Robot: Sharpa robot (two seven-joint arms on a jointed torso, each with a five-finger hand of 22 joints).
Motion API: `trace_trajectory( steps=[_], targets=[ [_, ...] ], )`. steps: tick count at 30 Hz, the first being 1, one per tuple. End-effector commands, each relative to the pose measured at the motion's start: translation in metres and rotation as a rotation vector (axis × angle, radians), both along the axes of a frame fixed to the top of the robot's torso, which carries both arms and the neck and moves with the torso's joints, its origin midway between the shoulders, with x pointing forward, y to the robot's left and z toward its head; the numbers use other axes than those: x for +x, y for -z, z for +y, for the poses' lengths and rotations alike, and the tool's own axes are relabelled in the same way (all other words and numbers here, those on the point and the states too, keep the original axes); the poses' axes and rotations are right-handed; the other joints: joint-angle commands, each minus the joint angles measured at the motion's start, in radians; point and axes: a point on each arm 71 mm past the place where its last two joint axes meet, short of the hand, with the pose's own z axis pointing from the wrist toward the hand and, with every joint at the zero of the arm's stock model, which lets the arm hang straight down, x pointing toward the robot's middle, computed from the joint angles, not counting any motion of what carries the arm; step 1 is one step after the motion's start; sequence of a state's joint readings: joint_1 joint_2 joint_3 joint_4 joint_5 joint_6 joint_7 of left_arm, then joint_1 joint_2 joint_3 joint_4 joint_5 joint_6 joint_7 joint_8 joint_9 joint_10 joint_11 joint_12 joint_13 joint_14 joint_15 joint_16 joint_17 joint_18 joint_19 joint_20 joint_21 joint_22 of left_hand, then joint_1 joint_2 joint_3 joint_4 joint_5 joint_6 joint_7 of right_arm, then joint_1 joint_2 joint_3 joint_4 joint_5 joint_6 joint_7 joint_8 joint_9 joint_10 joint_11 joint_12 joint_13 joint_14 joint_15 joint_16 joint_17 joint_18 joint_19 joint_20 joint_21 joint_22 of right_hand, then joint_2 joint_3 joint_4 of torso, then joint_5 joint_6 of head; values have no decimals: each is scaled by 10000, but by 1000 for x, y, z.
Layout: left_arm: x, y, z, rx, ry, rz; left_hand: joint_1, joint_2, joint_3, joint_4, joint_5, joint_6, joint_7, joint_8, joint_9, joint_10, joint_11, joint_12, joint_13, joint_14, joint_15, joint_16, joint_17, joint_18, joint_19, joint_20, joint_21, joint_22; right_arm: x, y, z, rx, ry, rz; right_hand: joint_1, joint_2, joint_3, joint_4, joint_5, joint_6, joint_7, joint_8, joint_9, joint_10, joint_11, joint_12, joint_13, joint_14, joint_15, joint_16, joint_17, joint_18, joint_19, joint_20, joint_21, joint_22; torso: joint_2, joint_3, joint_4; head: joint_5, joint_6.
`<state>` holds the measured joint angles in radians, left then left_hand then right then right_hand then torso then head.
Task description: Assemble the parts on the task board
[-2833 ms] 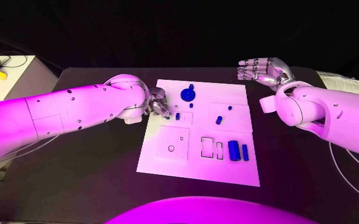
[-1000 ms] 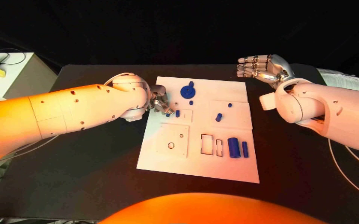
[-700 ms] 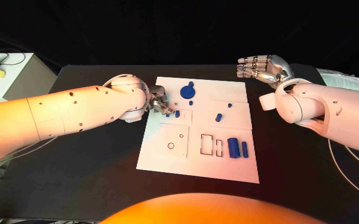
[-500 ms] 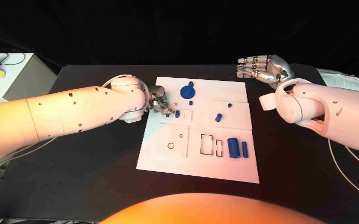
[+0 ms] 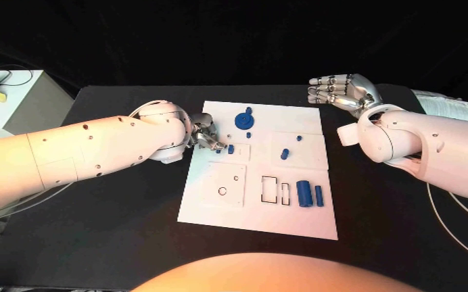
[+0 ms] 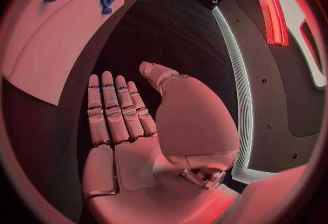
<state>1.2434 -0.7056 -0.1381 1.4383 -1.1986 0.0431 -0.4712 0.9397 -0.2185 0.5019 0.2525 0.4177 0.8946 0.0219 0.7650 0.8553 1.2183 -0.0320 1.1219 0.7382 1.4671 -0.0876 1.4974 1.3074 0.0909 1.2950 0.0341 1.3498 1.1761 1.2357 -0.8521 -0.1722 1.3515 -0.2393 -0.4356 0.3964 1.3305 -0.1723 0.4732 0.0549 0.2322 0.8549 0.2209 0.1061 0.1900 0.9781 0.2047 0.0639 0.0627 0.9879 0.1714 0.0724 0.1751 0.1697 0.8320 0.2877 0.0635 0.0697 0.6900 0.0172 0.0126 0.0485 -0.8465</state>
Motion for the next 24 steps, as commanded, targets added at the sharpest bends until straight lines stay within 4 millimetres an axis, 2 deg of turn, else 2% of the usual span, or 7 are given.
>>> trace_trajectory(
  steps=[1, 10, 13, 15, 19, 21, 24],
  targets=[
    [1, 0, 5, -341, -473, 26, 122, 40, -90, 140, 63, -27, 128, 19, -7, -75, 1, 39, 6, 574, 16, -65, 829, 12, -90, -2, -51, -13, 0, 0, 2, 34, -149, -12, -70, 2, -38, -18, -22, 48, 438, -66, -16, 12, 46, -19, -3, 18, 19, -43, -8, 104, -72, -17, 1, -10, -3, 8, 1, -24, -20],
    [6, -14, 10, -1134, -961, -503, 209, 180, -215, 381, 93, -99, 151, -6, 4, -214, 18, -61, -207, 533, 27, -133, 688, 53, -217, 3, -165, -191, -1, 2, 2, 43, -158, 26, -85, 15, -40, -6, -26, 51, 439, -68, -19, 12, 48, -18, -2, 15, 20, -43, -13, 103, -78, -16, 0, -14, 2, 7, -9, -92, 98],
    [7, -20, 13, -1561, -1103, -708, 108, 185, -441, 403, 89, -357, 261, -70, -7, -704, 119, -442, -883, 395, 113, -324, 319, 138, -537, 42, -438, -599, -1, 2, 1, 41, -150, 36, -89, 18, -42, -3, -27, 47, 441, -69, -20, 12, 48, -18, -2, 15, 21, -43, -14, 103, -80, -16, 0, -15, -8, 20, -5, -94, 134],
    [7, -23, 14, -1887, -1158, -861, 182, 187, -577, 403, 102, -731, 425, -171, -53, -1370, 272, -906, -1662, 125, 249, -670, -320, 280, -1099, 129, -923, -1295, -1, 3, 1, 40, -147, 39, -89, 18, -42, -3, -27, 47, 441, -69, -20, 12, 48, -18, -2, 15, 21, -43, -14, 103, -80, -16, 0, -15, -12, 22, 2, -102, 140],
    [7, -31, 14, -2901, -1031, -1322, 749, 128, -699, 396, 135, -1639, 873, -567, -411, -2185, 681, -1046, -1850, -608, 617, -1475, -1719, 579, -2364, 417, -2112, -2838, -1, 3, 1, 37, -136, 42, -98, 23, -45, 2, -30, 53, 440, -70, -22, 11, 48, -17, -2, 13, 22, -43, -19, 103, -86, -16, 0, -17, -9, 17, -4, -120, 175],
    [7, -36, 12, -3600, -807, -1597, 1733, 49, -571, 283, 144, -2242, 1241, -883, -770, -3034, 1021, -1305, -2061, -2045, 932, -2851, -3921, 834, -3824, 665, -3459, -4414, -1, 3, 0, 34, -130, 42, -98, 23, -45, 2, -30, 53, 440, -70, -22, 11, 48, -17, -2, 13, 22, -43, -19, 103, -86, -16, 0, -17, -16, 19, -4, -138, 195],
    [7, -43, 5, -4581, -215, -2200, 3325, -77, -315, -78, 91, -2684, 1556, -1185, -1289, -3955, 1330, -1782, -2514, -3548, 1229, -4040, -5765, 845, -4220, 968, -4027, -4696, -1, 3, 0, 30, -122, 40, -99, 25, -45, 2, -31, 55, 439, -71, -23, 11, 48, -17, -2, 13, 22, -43, -20, 103, -87, -15, 1, -18, -11, 10, 5, -185, 240]
  ],
)
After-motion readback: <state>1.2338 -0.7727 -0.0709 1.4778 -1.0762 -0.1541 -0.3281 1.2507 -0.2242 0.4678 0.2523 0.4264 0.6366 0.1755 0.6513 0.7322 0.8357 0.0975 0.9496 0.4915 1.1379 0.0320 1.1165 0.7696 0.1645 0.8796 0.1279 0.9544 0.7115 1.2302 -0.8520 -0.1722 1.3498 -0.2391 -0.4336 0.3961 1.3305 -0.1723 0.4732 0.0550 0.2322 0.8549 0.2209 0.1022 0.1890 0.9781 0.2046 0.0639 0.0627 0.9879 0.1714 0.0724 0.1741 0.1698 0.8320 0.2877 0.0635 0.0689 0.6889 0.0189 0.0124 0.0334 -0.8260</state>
